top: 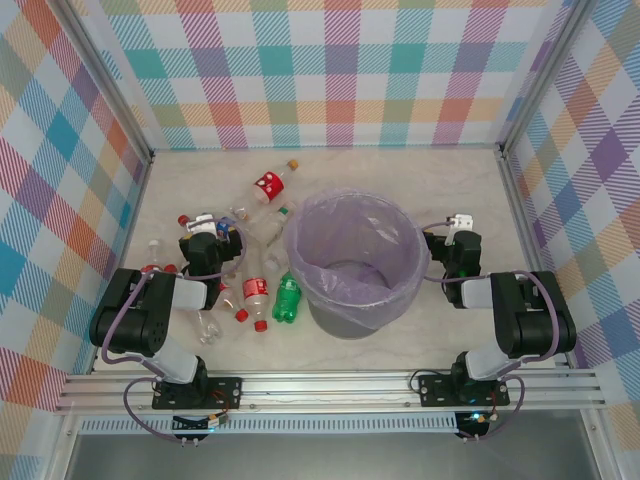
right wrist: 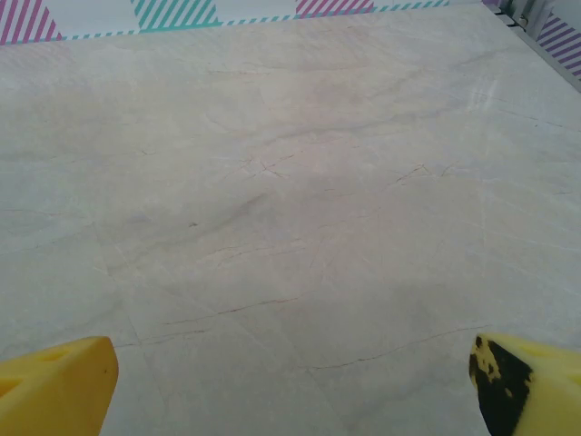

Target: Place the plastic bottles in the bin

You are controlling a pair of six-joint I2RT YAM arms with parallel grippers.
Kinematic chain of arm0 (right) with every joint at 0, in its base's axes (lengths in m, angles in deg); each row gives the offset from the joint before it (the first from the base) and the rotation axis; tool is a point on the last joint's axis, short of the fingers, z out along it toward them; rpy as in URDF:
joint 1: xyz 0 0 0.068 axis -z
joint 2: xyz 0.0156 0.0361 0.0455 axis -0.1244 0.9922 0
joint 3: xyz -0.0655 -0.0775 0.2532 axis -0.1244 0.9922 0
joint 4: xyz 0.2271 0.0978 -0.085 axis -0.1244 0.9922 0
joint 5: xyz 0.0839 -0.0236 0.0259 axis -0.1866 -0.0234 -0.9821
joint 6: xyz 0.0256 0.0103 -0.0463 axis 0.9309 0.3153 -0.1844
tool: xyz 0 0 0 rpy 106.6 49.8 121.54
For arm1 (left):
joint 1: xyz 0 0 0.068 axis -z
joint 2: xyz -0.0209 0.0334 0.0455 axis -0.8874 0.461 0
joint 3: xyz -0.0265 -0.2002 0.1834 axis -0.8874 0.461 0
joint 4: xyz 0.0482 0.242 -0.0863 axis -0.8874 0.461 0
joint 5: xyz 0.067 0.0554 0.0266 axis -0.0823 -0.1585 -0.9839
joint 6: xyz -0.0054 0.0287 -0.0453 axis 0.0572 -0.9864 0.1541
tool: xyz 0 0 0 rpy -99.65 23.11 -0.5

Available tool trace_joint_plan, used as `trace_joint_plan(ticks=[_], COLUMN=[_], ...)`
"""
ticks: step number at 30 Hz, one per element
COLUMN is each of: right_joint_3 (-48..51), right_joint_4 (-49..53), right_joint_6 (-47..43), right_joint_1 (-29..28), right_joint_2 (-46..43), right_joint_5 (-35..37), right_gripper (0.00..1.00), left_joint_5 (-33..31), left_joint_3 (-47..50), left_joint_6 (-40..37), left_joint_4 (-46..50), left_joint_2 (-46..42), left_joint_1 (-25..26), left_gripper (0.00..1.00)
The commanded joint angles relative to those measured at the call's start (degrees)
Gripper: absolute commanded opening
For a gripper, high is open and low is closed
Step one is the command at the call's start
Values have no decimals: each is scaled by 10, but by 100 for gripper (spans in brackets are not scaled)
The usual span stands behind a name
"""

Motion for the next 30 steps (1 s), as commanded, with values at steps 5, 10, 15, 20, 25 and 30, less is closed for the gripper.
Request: trace_joint_plan(ticks=[5,10,15,20,25,30], right_joint_3=[-10,-10,-10,-11,-14,-44], right_joint_4=[-12,-12,-12,-11,-4,71], right_joint_6=[3,3,3,3,7,2], right_joint_1=[0,1,0,1,5,14], right_joint_2=[-3,-3,-3,-2,-2,-30], right_joint_5=[-3,-2,-2,-3,-11,-45], right_gripper=[99,99,99,99,99,99], left_joint_5=[5,6,6,6,9,1], left_joint_3=[7,8,8,7,4,1], left_joint_6=[-2,-2,-2,-2,-1,11], left_joint_4=[-13,-13,-12,-12,-8,18], left_joint_2=[1,1,1,1,1,-22], left_joint_1=[1,1,1,1,-1,-7], left_gripper=[100,100,100,100,100,100])
